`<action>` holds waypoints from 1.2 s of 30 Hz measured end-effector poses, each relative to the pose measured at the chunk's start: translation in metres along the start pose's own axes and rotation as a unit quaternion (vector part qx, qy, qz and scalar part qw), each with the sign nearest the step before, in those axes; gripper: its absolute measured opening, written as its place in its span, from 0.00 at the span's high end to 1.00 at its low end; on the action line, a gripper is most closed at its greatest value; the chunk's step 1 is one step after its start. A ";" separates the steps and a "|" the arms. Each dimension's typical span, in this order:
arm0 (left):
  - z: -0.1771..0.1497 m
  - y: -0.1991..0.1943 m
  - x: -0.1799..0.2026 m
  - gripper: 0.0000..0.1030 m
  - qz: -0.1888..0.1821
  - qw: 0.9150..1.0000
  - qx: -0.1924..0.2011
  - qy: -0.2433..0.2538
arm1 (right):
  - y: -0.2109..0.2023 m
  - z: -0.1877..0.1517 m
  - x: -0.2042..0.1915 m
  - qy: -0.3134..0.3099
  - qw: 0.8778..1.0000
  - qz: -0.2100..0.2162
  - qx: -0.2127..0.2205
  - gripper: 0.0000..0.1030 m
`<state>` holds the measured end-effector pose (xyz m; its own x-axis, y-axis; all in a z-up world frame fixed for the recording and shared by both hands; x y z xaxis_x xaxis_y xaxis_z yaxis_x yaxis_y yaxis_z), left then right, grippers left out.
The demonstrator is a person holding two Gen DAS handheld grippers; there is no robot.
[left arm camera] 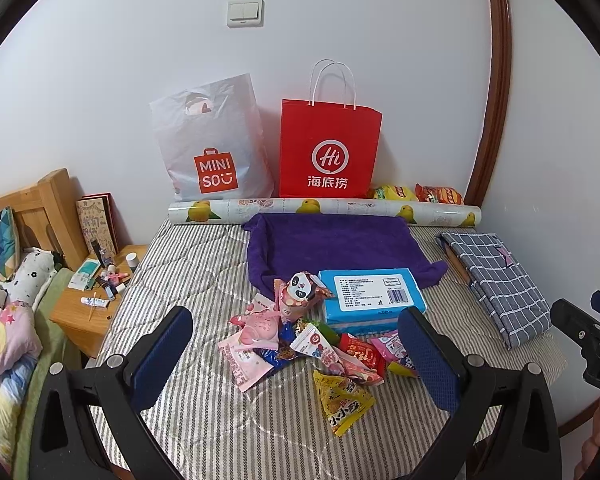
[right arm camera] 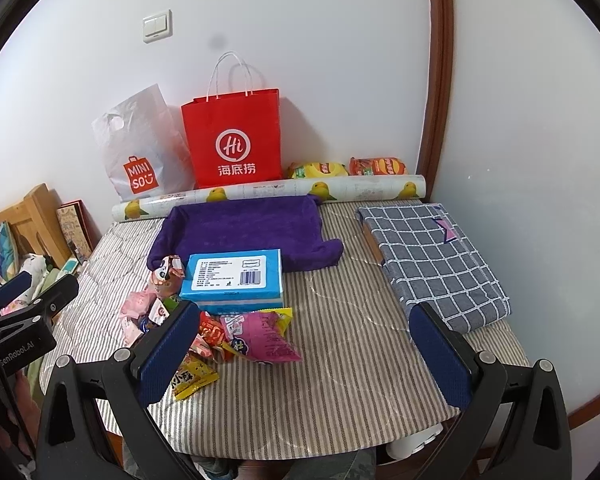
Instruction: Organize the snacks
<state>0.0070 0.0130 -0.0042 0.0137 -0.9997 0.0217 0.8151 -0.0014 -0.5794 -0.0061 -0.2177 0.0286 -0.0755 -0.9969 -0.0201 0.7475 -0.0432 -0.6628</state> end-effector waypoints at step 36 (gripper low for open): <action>-0.022 0.078 -0.029 0.03 -0.004 0.998 -0.066 -0.024 | 0.087 -0.028 -0.010 -0.004 0.998 0.044 -0.054 0.00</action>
<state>0.0571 0.0409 -0.0677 0.0376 -0.9973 0.0633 0.7320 -0.0156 -0.6811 0.0415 -0.2098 -0.0501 -0.0075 -0.9971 -0.0759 0.6761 0.0509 -0.7351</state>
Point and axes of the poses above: each gripper's, at about its wrist camera, not at the fingertips, and y roughly the way its jaws point, x to its right, z to its top, the point moved 3 cm from there along y, roughly the way its jaws point, and after that the axes turned 1 degree about y, right-handed, at the moved point
